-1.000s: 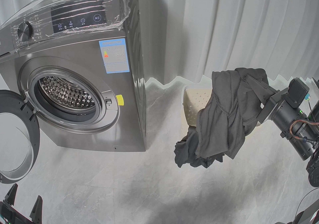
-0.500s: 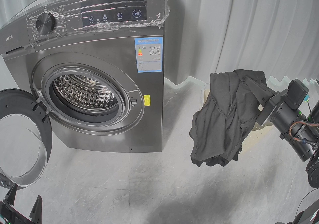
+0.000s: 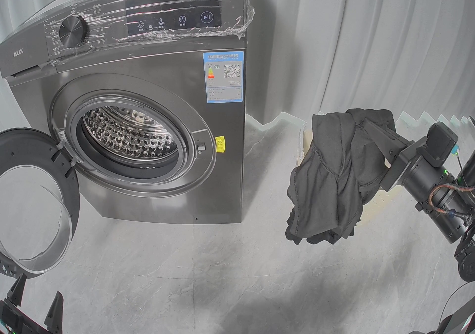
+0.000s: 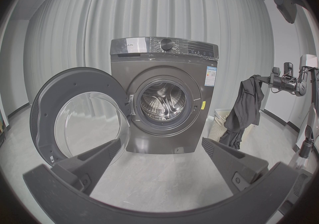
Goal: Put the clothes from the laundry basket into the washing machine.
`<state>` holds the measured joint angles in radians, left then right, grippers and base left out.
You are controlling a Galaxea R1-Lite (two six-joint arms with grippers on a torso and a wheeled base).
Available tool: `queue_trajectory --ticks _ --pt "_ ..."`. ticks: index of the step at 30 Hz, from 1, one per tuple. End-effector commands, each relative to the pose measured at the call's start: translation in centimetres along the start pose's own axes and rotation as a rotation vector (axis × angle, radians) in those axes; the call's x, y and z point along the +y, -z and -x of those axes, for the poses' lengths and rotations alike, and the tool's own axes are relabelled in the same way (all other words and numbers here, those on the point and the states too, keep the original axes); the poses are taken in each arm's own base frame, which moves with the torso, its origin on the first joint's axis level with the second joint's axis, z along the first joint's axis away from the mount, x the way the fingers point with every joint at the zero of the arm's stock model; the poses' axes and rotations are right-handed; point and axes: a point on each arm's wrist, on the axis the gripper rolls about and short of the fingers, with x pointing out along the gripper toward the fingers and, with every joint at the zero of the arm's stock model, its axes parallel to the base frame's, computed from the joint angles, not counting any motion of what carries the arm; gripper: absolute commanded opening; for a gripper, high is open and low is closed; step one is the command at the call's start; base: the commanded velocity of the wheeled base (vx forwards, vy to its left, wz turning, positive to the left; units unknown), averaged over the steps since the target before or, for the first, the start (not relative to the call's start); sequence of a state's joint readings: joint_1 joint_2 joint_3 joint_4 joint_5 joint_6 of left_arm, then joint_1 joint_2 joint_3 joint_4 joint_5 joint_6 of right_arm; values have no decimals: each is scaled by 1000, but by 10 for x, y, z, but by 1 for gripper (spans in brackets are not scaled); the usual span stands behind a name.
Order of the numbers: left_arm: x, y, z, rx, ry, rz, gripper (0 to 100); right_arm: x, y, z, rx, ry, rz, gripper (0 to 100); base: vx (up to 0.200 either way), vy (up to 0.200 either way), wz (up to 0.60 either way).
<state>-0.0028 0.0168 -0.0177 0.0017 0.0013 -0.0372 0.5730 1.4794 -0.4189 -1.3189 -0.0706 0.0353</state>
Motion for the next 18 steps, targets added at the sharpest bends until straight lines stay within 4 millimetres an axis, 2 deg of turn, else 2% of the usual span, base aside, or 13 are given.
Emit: queue_trajectory --ticks 1,18 --pt "0 5 0 1 0 1 100 0 1 0 6 -2 0 0 0 200 0" --pt "0 5 0 1 0 1 100 1 6 -1 24 -6 -1 0 0 200 0"
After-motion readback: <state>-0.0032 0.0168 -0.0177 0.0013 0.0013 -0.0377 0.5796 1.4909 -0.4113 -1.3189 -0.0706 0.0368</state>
